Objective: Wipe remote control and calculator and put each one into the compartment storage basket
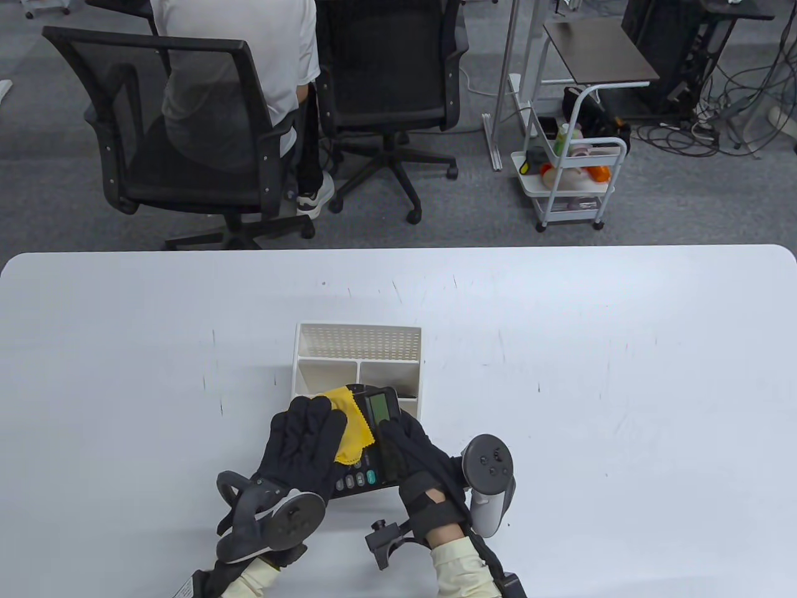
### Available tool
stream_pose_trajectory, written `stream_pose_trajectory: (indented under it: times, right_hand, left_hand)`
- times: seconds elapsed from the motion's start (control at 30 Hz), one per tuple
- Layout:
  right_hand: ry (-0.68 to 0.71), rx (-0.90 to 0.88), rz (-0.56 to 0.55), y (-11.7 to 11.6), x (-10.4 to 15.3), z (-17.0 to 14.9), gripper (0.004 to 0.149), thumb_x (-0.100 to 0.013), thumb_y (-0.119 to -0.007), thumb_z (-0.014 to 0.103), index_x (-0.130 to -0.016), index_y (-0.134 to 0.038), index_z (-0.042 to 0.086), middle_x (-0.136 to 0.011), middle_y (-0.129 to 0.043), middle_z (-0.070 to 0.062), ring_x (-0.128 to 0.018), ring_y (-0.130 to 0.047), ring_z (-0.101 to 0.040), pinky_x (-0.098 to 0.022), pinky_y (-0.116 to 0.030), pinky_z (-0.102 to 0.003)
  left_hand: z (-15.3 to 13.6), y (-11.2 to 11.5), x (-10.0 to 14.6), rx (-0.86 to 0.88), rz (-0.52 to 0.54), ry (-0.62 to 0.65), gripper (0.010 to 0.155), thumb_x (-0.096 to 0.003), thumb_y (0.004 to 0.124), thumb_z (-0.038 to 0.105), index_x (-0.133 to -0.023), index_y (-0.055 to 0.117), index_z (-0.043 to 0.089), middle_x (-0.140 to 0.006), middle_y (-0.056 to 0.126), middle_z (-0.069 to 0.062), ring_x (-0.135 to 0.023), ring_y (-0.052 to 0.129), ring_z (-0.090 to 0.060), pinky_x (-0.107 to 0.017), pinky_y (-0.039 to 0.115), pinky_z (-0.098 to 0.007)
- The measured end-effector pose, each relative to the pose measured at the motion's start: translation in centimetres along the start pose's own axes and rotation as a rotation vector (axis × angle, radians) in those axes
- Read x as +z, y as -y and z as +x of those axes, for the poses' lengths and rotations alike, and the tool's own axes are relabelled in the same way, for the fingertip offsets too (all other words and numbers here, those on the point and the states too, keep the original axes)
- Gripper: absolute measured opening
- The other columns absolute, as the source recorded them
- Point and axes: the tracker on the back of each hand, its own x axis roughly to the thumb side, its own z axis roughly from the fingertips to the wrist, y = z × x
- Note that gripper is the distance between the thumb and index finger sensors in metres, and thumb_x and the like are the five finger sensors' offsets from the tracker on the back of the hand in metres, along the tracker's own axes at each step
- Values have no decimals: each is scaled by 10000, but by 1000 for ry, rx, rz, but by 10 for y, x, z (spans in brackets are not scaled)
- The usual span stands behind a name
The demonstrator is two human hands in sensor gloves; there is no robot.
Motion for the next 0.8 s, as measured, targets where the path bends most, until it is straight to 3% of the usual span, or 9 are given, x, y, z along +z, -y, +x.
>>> stream_pose_trajectory:
  times: [0.17, 0.37, 0.47, 0.63, 0.8]
  right_hand:
    - [17, -16, -29, 3, 1, 0, 630, -618, -648, 363, -1059, -556, -78, -921, -783, -294, -676, -931, -396, -466, -821, -535]
    - [7, 3, 9, 4, 1, 1, 628, -617, -657, 369, -1050, -581, -81, -901, -806, -294, -653, -943, -395, -449, -826, -531]
    - [28, -29, -40, 5, 2, 2, 625, -619, -654, 368, -1051, -581, -77, -903, -803, -293, -654, -944, -392, -452, -827, -529]
    - [40, -88, -103, 10, 4, 1, 630, -627, -635, 373, -1067, -540, -67, -935, -765, -286, -692, -917, -392, -481, -811, -531]
    - [-8, -20, -46, 11, 3, 3, 631, -621, -648, 376, -1052, -580, -79, -899, -807, -289, -651, -949, -385, -449, -834, -521]
  left_hand:
    - [11, 5, 1, -53, 10, 158, 586, -548, 533, 422, -1098, 474, 226, -1156, 457, -95, -1086, 467, -397, -769, 500, -556]
    - [5, 2, 0, -57, -8, 43, 599, -552, 544, 429, -1103, 449, 214, -1156, 439, -106, -1085, 458, -398, -768, 497, -552]
    - [0, 0, 2, -54, 5, 15, 597, -554, 552, 425, -1103, 449, 214, -1157, 429, -107, -1084, 446, -402, -766, 502, -557]
    - [11, 4, 4, -21, 15, 168, 586, -550, 544, 431, -1099, 472, 238, -1159, 450, -78, -1091, 449, -380, -771, 495, -551]
    - [21, 8, 3, -79, 28, 212, 588, -545, 514, 437, -1097, 463, 241, -1157, 458, -76, -1088, 465, -376, -772, 496, -538]
